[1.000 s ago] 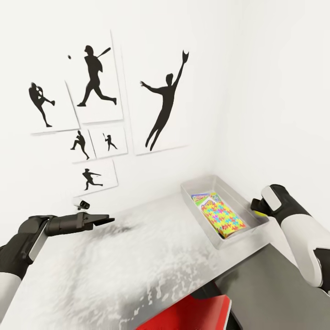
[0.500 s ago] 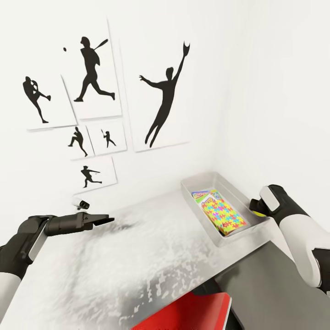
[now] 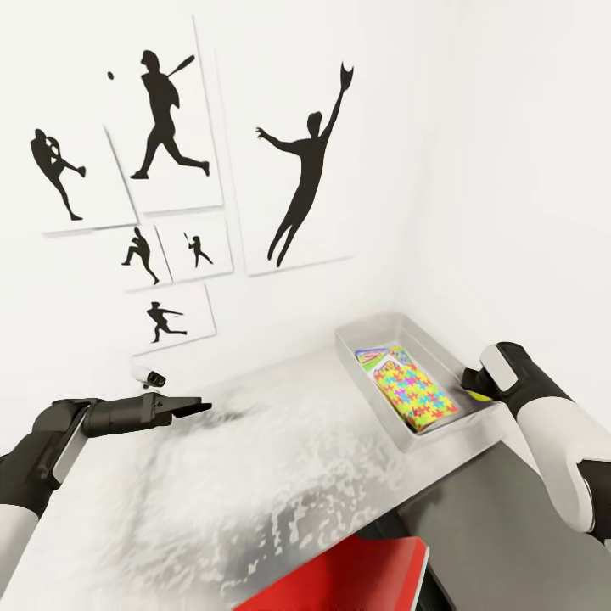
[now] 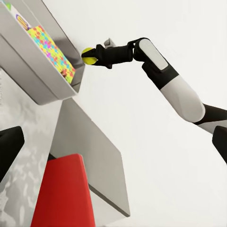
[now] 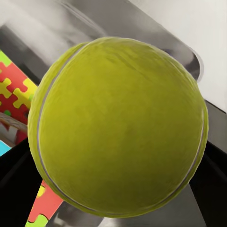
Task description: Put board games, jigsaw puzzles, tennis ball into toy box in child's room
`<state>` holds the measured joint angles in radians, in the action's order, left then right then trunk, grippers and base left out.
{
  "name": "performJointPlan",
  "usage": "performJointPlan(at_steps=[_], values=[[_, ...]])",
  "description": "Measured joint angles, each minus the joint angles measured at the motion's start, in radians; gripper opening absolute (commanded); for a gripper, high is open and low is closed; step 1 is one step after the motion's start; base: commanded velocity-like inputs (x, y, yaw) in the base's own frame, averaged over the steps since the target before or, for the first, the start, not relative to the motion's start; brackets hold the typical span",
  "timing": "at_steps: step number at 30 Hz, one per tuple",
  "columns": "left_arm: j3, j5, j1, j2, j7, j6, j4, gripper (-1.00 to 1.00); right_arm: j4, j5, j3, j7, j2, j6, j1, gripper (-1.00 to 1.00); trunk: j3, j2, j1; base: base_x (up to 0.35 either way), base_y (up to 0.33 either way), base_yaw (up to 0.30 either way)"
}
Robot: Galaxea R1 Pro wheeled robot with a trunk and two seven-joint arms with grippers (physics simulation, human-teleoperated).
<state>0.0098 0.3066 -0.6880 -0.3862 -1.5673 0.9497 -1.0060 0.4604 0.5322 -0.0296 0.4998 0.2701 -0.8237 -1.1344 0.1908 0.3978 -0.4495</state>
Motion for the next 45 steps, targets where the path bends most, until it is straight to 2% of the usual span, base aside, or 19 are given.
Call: performJointPlan(at_steps=[16,25,29,33,45], values=[[0.000,0.000,0.000,-0.001,0.000,-0.001,0.000,1.00,0.001,0.000,-0.001,-0.001,0.000,0.000,0.000,-1.00,0.026,0.000,0.000,0.000,0.000,0.000],[0.000,0.000,0.000,-0.001,0.000,-0.001,0.000,1.00,0.005,0.000,-0.003,0.001,-0.003,-0.001,-0.002,-1.00,0.031,0.000,0.000,0.000,0.000,0.000],[0.000,0.000,0.000,-0.001,0.000,-0.002,0.000,1.00,0.043,0.001,-0.003,0.001,-0.007,-0.005,-0.003,-1.00,0.036,0.000,0.000,0.000,0.000,0.000],[0.000,0.000,0.000,-0.001,0.000,-0.002,0.000,1.00,0.079,0.001,-0.003,0.002,-0.011,-0.039,-0.003,-1.00,0.042,0.000,0.000,0.000,0.000,0.000],[0.000,0.000,0.000,-0.003,0.000,-0.002,0.000,1.00,0.102,0.000,-0.003,0.002,-0.011,-0.055,-0.003,-1.00,0.045,0.000,0.000,0.000,0.000,0.000]])
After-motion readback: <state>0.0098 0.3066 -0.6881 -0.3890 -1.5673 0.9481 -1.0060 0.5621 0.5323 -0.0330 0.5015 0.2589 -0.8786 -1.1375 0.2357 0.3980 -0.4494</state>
